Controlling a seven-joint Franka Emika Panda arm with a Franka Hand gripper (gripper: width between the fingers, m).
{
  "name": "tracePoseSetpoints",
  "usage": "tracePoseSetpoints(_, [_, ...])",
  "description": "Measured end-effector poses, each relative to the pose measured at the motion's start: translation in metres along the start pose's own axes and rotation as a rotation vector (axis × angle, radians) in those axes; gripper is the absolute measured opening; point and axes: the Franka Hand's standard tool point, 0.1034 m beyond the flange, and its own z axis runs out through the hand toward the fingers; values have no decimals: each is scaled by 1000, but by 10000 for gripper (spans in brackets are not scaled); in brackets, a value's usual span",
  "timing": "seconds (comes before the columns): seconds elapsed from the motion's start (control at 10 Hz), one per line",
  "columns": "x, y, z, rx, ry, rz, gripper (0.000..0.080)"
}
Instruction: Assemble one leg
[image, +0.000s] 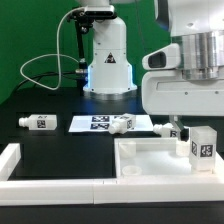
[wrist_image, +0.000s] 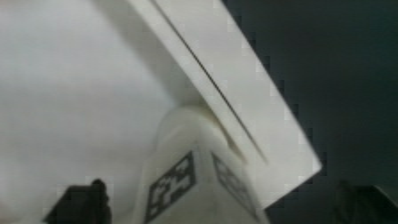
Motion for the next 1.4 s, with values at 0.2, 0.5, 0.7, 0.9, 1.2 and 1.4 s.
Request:
tracePoseSetpoints(0.2, [4, 1, 0, 0, 18, -84, 645])
tracePoseSetpoints(0.5, [8, 3, 0, -43, 30, -519, 649])
tracePoseSetpoints(0.7, [8, 3, 0, -37, 30, -423, 555])
tracePoseSetpoints(0.9, [8, 3, 0, -34, 31, -319, 356])
tracePoseSetpoints(1.2, [8, 7, 1, -34, 40, 23, 288])
tracePoseSetpoints(1.4, [6, 7, 2, -25, 25, 368, 288])
